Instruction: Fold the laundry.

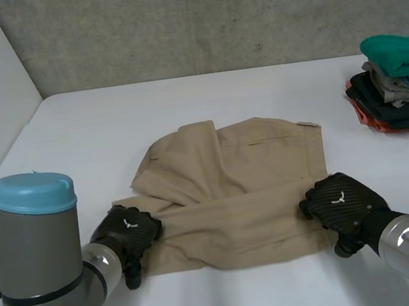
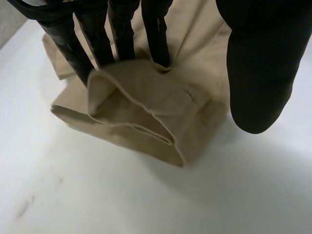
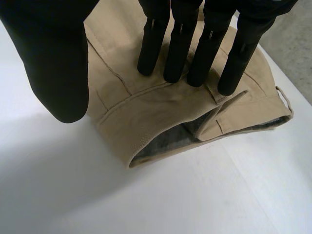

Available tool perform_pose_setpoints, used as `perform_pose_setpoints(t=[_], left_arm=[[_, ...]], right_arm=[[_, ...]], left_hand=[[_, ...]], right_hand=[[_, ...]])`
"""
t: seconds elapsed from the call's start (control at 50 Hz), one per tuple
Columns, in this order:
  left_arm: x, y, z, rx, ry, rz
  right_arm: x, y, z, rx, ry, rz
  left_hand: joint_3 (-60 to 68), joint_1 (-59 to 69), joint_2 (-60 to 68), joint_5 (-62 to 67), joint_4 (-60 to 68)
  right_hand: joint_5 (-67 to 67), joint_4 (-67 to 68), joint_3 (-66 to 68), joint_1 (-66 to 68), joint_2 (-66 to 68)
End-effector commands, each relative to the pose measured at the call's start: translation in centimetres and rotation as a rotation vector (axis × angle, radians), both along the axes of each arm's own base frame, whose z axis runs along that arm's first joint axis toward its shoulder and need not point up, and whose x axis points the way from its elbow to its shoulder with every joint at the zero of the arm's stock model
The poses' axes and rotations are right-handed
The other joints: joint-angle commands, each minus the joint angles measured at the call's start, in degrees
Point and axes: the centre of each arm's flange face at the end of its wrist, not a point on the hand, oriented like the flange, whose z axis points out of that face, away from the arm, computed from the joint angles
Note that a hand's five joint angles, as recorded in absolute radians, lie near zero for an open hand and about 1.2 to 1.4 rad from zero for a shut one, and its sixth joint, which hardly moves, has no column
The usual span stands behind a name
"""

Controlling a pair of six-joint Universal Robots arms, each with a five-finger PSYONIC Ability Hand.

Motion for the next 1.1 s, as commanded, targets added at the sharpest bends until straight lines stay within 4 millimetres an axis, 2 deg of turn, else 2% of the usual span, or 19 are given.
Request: perform_pose_setpoints(t=[0.02,0.22,0.26,0.28,0.32,0.4,0.48,0.5,0.56,0.58,0.62,0.64,0.72,0.8,0.86,0.92,1.02,1.08,1.1], left_arm=[[-0.7,-1.3,-0.9,-0.060,-0.016,-0.017],[-1.6,-2.3,-2.9,-0.113,-0.089,-0.043],[-1.6,-2.2,-3.1,-0.116,-0.103,-0.049],[-1.7,-2.1,-3.1,-0.120,-0.112,-0.055],[-1.7,-2.0,-2.9,-0.130,-0.110,-0.055],[-1.8,-2.0,-1.2,-0.180,-0.081,-0.050],[-1.8,-1.2,4.0,-0.293,0.004,-0.053],[-1.5,-0.6,6.7,-0.347,0.052,-0.049],[-1.1,0.2,10.9,-0.432,0.137,-0.047],[-0.8,0.8,13.6,-0.480,0.204,-0.049],[-0.4,1.4,16.3,-0.530,0.271,-0.054],[-0.1,2.1,18.9,-0.567,0.334,-0.066],[1.1,4.0,23.7,-0.600,0.443,-0.084],[1.5,3.7,26.1,-0.589,0.487,-0.069],[1.2,2.6,26.5,-0.574,0.492,-0.054],[0.5,-0.1,25.6,-0.550,0.468,-0.027],[-1.6,-5.7,21.4,-0.463,0.399,0.006],[-2.5,-7.4,19.2,-0.409,0.376,0.012],[-3.2,-8.1,17.6,-0.363,0.357,0.011]], right_arm=[[0.4,-0.6,-1.0,-0.021,-0.026,-0.005],[1.0,-1.2,-2.9,-0.065,-0.018,-0.024],[1.0,-1.3,-3.0,-0.070,-0.014,-0.030],[0.9,-1.5,-3.0,-0.081,-0.016,-0.034],[0.9,-1.7,-2.8,-0.090,-0.017,-0.040],[1.1,-2.2,-1.7,-0.126,-0.029,-0.042],[1.3,-3.0,2.0,-0.199,-0.073,-0.053],[1.3,-3.2,4.3,-0.242,-0.096,-0.054],[1.3,-3.4,8.0,-0.287,-0.125,-0.062],[1.1,-3.3,10.4,-0.298,-0.144,-0.075],[1.0,-3.3,12.8,-0.316,-0.171,-0.085],[0.7,-3.4,15.1,-0.322,-0.200,-0.097],[-0.1,-3.8,20.2,-0.340,-0.273,-0.135],[-0.1,-4.6,23.2,-0.348,-0.333,-0.151],[0.3,-5.3,24.1,-0.357,-0.362,-0.147],[1.5,-6.1,23.6,-0.338,-0.367,-0.131],[3.0,-9.1,19.9,-0.272,-0.298,-0.173],[3.5,-10.3,17.7,-0.239,-0.258,-0.196],[3.8,-10.7,16.4,-0.214,-0.230,-0.203]], left_hand=[[1.42,-0.13,0.96,1.54,1.99],[8.63,7.08,8.18,8.76,9.21],[15.84,14.29,15.39,15.96,16.42],[32.04,30.48,31.58,32.16,32.61],[52.78,51.23,52.32,52.90,53.35],[56.07,54.52,55.61,56.19,56.64],[56.07,54.52,55.61,56.19,56.64],[56.07,54.52,55.61,56.19,56.64],[56.07,54.52,55.61,56.19,56.64],[56.07,54.52,55.61,56.19,56.64],[56.07,54.52,55.61,56.19,56.64],[56.07,54.52,55.61,56.19,56.64],[56.07,54.52,55.61,56.19,56.64],[56.07,54.52,55.61,56.19,56.64],[56.07,54.52,55.61,56.19,56.64],[56.07,54.52,55.61,56.19,56.64],[56.07,54.52,55.61,56.19,56.64],[56.07,54.52,55.61,56.19,56.64],[56.07,54.52,55.61,56.19,56.64]], right_hand=[[5.20,3.40,3.68,1.68,3.26],[10.91,9.11,9.39,7.39,8.97],[18.11,16.30,16.59,14.59,16.17],[33.31,31.51,31.79,29.79,31.37],[47.23,45.42,45.71,43.71,45.29],[47.28,45.47,45.76,43.76,45.34],[47.28,45.47,45.76,43.76,45.34],[47.28,45.47,45.76,43.76,45.34],[47.28,45.47,45.76,43.76,45.34],[47.28,45.47,45.76,43.76,45.34],[47.28,45.47,45.76,43.76,45.34],[47.28,45.47,45.76,43.76,45.34],[47.28,45.47,45.76,43.76,45.34],[47.28,45.47,45.76,43.76,45.34],[47.28,45.47,45.76,43.76,45.34],[47.28,45.47,45.76,43.76,45.34],[47.28,45.47,45.76,43.76,45.34],[47.28,45.47,45.76,43.76,45.34],[47.28,45.47,45.76,43.76,45.34]])
